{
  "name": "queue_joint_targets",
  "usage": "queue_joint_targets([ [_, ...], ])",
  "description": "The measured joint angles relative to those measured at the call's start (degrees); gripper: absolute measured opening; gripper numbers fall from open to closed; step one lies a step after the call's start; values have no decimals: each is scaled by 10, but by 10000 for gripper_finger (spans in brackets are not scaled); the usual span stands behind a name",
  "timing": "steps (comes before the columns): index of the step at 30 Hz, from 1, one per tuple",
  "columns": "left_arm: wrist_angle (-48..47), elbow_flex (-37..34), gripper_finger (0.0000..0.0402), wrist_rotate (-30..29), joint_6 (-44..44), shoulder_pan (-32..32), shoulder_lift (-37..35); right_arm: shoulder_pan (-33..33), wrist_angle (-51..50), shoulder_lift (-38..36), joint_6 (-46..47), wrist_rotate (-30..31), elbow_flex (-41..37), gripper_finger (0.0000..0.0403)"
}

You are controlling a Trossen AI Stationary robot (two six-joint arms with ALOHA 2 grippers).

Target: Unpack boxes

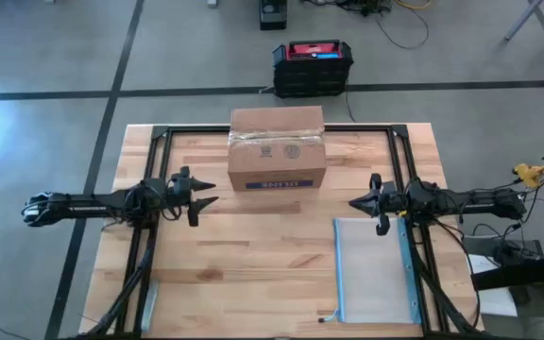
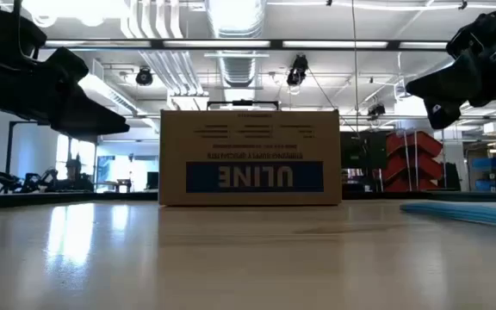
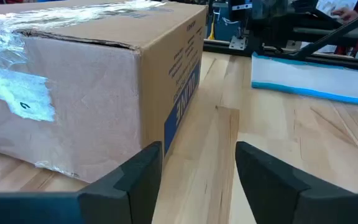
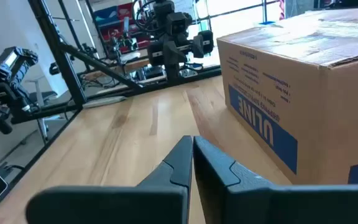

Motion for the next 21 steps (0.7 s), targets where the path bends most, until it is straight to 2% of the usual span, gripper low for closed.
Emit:
queue_joint_targets([
  [9, 0, 0, 196, 0, 0, 0, 0, 0, 0, 0, 0, 0, 0, 0],
  [21, 0, 0, 183, 0, 0, 0, 0, 0, 0, 0, 0, 0, 0, 0],
])
